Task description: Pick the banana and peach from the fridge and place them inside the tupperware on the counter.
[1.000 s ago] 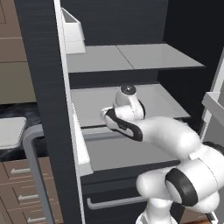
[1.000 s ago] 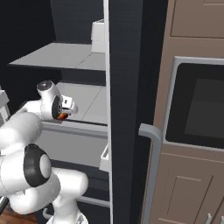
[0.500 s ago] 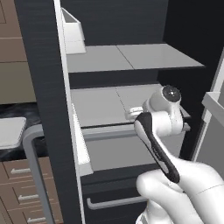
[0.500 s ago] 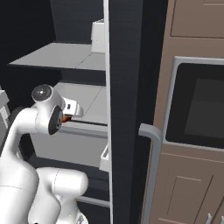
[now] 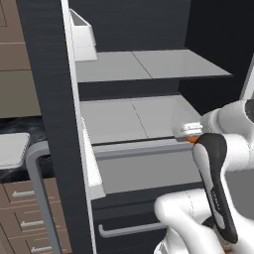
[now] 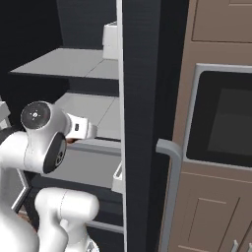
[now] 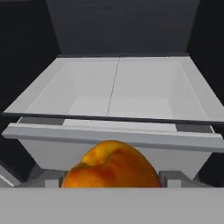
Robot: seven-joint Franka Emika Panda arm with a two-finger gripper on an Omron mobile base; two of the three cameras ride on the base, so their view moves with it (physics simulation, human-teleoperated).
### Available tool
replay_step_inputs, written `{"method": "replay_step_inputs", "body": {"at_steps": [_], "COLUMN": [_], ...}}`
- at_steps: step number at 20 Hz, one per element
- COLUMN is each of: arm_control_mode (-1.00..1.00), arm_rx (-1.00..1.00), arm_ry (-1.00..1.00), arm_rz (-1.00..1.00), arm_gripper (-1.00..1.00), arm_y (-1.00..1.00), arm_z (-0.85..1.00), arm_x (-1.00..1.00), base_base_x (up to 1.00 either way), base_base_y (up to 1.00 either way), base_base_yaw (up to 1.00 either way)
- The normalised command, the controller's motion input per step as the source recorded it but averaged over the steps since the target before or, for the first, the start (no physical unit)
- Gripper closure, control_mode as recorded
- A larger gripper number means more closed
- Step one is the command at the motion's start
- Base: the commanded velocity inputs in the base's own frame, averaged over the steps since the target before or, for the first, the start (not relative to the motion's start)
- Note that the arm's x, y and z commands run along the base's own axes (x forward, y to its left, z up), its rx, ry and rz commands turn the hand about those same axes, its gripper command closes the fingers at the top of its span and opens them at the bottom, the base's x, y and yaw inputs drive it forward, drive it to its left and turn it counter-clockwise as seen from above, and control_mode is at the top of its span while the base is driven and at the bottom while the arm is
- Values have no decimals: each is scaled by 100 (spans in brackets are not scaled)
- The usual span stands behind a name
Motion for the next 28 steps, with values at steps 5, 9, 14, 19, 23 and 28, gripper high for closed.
{"method": "replay_step_inputs", "body": {"at_steps": [5, 9, 14, 19, 23, 28], "arm_control_mode": [100, 100, 100, 100, 100, 100], "arm_rx": [0, 0, 0, 0, 0, 0], "arm_ry": [0, 0, 0, 0, 0, 0], "arm_rz": [0, 0, 0, 0, 0, 0], "arm_gripper": [100, 100, 100, 100, 100, 100], "arm_y": [0, 0, 0, 0, 0, 0], "arm_z": [25, 0, 0, 0, 0, 0], "arm_x": [-60, 0, 0, 0, 0, 0], "base_base_x": [-40, -100, -100, -39, -1, 0], "base_base_y": [3, 9, 34, 97, 100, 100], "base_base_yaw": [0, 0, 0, 0, 0, 0]}}
